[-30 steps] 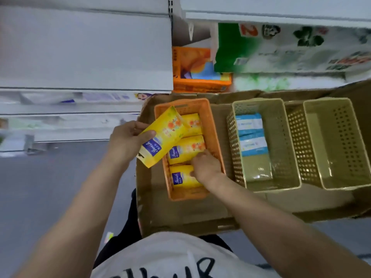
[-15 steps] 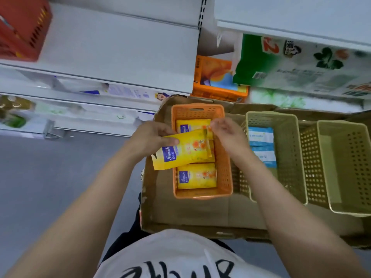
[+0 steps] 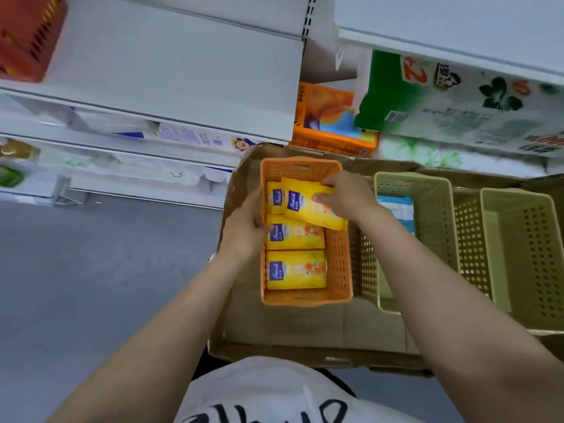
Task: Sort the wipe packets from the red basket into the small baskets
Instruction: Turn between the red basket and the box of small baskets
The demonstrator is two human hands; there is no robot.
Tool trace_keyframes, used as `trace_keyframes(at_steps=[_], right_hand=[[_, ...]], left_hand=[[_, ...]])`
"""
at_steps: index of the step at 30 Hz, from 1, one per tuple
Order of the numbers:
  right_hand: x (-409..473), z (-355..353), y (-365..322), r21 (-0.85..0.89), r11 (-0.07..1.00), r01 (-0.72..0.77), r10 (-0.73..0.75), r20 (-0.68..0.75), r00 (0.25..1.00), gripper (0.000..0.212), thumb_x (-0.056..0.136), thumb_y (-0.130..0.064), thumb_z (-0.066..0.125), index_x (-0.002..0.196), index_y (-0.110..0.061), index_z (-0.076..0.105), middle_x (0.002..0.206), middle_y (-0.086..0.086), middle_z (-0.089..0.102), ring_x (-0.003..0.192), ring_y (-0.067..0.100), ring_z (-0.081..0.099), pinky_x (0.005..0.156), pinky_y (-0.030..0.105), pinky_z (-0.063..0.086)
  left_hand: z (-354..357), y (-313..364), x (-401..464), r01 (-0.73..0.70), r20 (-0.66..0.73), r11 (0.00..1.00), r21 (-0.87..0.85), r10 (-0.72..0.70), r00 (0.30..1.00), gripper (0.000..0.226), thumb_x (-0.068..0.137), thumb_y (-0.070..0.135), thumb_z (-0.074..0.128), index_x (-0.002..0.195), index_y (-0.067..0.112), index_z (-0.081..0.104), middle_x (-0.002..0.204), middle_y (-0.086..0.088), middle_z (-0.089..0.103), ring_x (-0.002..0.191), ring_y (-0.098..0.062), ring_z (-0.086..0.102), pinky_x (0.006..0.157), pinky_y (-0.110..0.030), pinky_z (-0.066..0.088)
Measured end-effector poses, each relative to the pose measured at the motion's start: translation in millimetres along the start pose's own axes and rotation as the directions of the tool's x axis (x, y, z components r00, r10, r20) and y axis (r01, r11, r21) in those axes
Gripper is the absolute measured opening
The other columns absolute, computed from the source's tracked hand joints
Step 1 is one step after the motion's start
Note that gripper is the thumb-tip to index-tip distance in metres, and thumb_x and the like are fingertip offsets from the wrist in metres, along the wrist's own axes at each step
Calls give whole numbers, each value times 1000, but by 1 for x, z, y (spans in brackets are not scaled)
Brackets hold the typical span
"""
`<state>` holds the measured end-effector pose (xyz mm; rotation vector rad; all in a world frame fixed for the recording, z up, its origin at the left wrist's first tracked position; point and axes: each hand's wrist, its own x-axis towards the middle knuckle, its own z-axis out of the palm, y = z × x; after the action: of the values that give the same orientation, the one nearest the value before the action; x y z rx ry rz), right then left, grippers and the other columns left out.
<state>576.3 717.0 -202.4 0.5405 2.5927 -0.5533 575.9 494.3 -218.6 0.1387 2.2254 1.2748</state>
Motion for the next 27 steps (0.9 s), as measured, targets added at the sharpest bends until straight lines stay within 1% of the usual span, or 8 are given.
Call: trace_keyframes(at_steps=[2,4,6,8,11,15,21,27], right_hand=[[15,6,-9,-2,999,44,-44,25,999,44,88,-43,68,125,-19,66,122,3,66,108,24,62,84,32,48],[29,12,-17,8,998,60,-61,79,995,45,89,-40,68,128,-19,64,125,3,65,110,23,62,82,30,45],[44,18,-21,11,999,46,-47,135,990,45,90,-39,67,130,-20,63,128,4,64,111,24,61,83,30,47],[54,25,-22,-9,1000,29,-27,129,991,43,91,-38,65,131,-20,63,129,5,64,114,26,61,92,35,50],[56,42,-22,-84,996,15,-19,-48,999,39,91,-36,66,127,-20,65,126,5,66,117,27,59,98,40,50],[41,60,-16,-180,983,38,-84,-255,963,41,90,-36,67,128,-22,61,128,3,61,122,25,49,101,38,43],[44,60,-6,-59,996,71,-77,-111,991,54,86,-40,71,137,-30,55,141,-2,54,136,23,39,113,41,33],[49,59,-10,-87,992,89,-96,-83,992,56,87,-39,70,139,-29,52,143,0,52,136,25,39,113,44,34]], left_hand=[[0,-5,2,45,-17,997,-66,-46,999,67,89,14,66,141,46,38,101,6,66,87,-9,63,78,-29,55],[-4,-8,7,91,21,993,-81,-90,996,73,88,11,67,142,48,36,92,9,63,91,-15,66,82,-43,59],[-7,-9,12,122,81,990,-66,-117,990,77,87,10,68,145,46,32,91,11,61,95,-20,67,84,-47,58],[-10,-10,17,138,137,986,-93,-125,983,80,87,8,68,147,46,30,90,4,64,93,-22,69,80,-47,59],[-15,-14,23,184,197,972,-149,-153,968,81,89,4,65,147,48,29,104,-4,64,96,-22,69,77,-44,61],[-17,-16,29,224,259,956,-191,-171,951,81,91,2,62,147,49,28,101,-6,67,94,-23,70,78,-45,60],[-17,-17,41,236,295,960,-149,-185,937,82,90,9,66,141,60,28,109,-11,66,98,-24,70,80,-48,60],[-18,-13,43,239,314,959,-153,-182,932,81,91,6,64,146,52,28,98,-8,63,98,-25,69,79,-44,60]])
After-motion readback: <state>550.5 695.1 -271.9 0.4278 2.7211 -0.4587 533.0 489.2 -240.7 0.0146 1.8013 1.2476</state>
